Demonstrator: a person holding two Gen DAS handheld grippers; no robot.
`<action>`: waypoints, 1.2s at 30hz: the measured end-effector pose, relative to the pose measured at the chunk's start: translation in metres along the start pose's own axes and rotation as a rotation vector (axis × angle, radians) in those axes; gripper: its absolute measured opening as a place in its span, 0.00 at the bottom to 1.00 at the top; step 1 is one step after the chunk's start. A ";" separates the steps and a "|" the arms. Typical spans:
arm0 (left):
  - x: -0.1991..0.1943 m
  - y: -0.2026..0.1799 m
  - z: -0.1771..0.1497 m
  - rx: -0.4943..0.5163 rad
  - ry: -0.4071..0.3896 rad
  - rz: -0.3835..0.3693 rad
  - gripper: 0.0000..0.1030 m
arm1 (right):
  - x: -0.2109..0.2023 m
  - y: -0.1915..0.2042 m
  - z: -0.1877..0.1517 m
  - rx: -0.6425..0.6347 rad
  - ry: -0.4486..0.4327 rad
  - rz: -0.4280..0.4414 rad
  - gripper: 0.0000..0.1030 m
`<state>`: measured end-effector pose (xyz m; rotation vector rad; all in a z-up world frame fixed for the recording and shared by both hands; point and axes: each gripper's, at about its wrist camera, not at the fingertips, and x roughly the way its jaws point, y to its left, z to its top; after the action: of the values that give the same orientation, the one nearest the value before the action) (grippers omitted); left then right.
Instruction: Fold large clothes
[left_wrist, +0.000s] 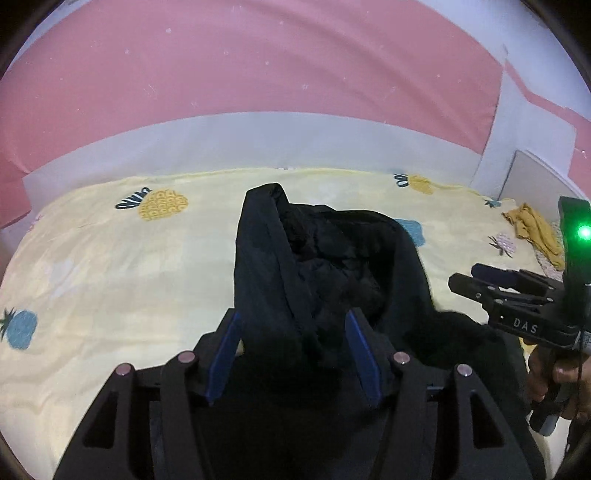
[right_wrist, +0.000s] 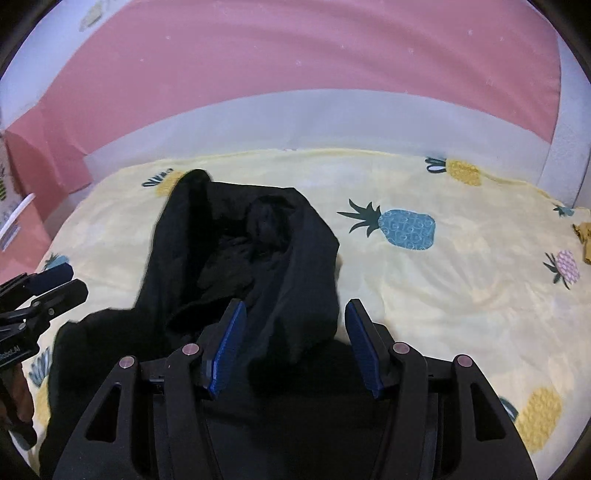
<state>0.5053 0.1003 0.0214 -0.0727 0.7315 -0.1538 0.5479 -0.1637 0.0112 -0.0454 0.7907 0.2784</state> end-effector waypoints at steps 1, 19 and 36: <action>0.011 0.002 0.004 -0.004 0.002 0.010 0.59 | 0.008 -0.005 0.004 0.011 0.004 -0.002 0.55; 0.118 0.030 0.025 -0.110 0.053 0.047 0.05 | 0.104 -0.014 0.052 -0.006 0.068 -0.028 0.10; -0.077 0.020 -0.048 -0.169 -0.151 -0.116 0.03 | -0.094 -0.011 -0.043 0.061 -0.145 0.166 0.08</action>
<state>0.4192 0.1323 0.0344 -0.2854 0.5879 -0.1949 0.4576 -0.2020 0.0466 0.0969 0.6594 0.4104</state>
